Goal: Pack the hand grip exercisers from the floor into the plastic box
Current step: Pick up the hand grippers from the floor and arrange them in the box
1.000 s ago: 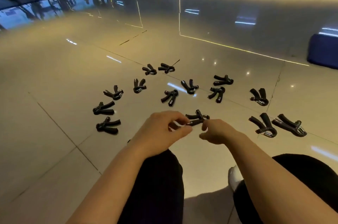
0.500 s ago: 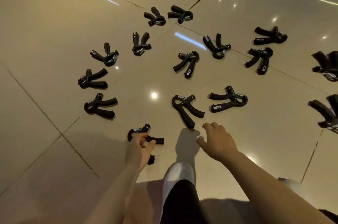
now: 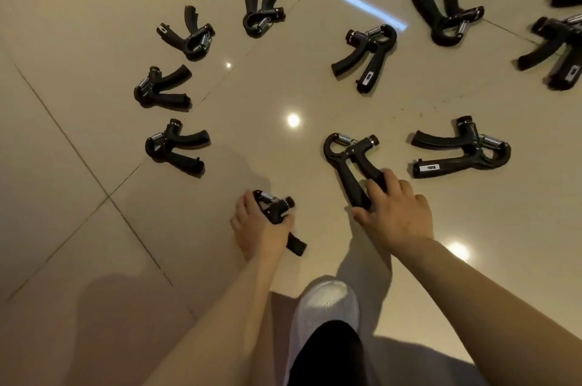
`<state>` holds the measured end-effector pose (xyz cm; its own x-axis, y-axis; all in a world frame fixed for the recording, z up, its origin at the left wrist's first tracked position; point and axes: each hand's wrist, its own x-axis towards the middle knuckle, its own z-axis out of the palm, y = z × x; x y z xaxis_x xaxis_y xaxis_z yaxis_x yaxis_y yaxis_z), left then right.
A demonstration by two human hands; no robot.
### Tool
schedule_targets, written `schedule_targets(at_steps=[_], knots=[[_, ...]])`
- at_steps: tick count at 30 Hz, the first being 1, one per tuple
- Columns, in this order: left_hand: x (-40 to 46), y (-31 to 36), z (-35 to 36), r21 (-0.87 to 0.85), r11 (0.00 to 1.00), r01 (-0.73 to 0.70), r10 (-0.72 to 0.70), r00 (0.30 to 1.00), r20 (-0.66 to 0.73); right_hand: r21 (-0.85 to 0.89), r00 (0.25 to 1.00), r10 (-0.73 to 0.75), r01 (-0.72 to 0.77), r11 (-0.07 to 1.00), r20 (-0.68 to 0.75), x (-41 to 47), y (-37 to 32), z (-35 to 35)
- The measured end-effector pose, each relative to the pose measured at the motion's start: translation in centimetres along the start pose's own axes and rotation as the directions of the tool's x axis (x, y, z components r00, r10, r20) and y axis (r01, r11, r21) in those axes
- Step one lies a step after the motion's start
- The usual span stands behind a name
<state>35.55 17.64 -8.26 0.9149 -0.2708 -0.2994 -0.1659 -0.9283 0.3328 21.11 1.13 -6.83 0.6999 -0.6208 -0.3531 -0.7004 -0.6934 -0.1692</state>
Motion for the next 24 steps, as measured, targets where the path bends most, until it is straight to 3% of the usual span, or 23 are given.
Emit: schedule_targets(at_steps=[2, 4, 8, 13, 17, 24], knots=[[-0.5, -0.6, 0.0, 0.046, 0.945, -0.324, 0.321, 0.945, 0.055, 0.005, 0.999, -0.002, 0.002, 1.000, -0.043, -0.4, -0.1, 0.4], [-1.4, -1.6, 0.4, 0.097, 0.878, -0.468, 0.455, 0.881, 0.130, 0.088, 0.997, 0.063, -0.058, 0.994, -0.050, -1.2, -0.1, 0.6], [-5.1, -3.8, 1.3, 0.064, 0.977, -0.201, 0.200, 0.979, 0.025, 0.142, 0.996, 0.089, -0.084, 0.986, -0.030, -3.8, 0.9, 1.9], [-6.6, -6.5, 1.6, -0.025, 0.963, -0.267, 0.266, 0.963, -0.036, 0.076, 1.000, 0.006, -0.004, 0.997, -0.028, -5.9, 2.9, 3.1], [-7.2, -7.3, 1.4, -0.050, 0.950, -0.308, 0.306, 0.951, -0.048, 0.062, 0.998, 0.047, -0.045, 0.997, -0.034, -5.4, 2.3, 2.8], [-8.2, -7.3, 1.6, -0.178, 0.968, -0.176, 0.170, 0.984, -0.051, 0.128, 0.993, 0.093, -0.083, 0.988, -0.076, -4.6, 1.5, 2.2]])
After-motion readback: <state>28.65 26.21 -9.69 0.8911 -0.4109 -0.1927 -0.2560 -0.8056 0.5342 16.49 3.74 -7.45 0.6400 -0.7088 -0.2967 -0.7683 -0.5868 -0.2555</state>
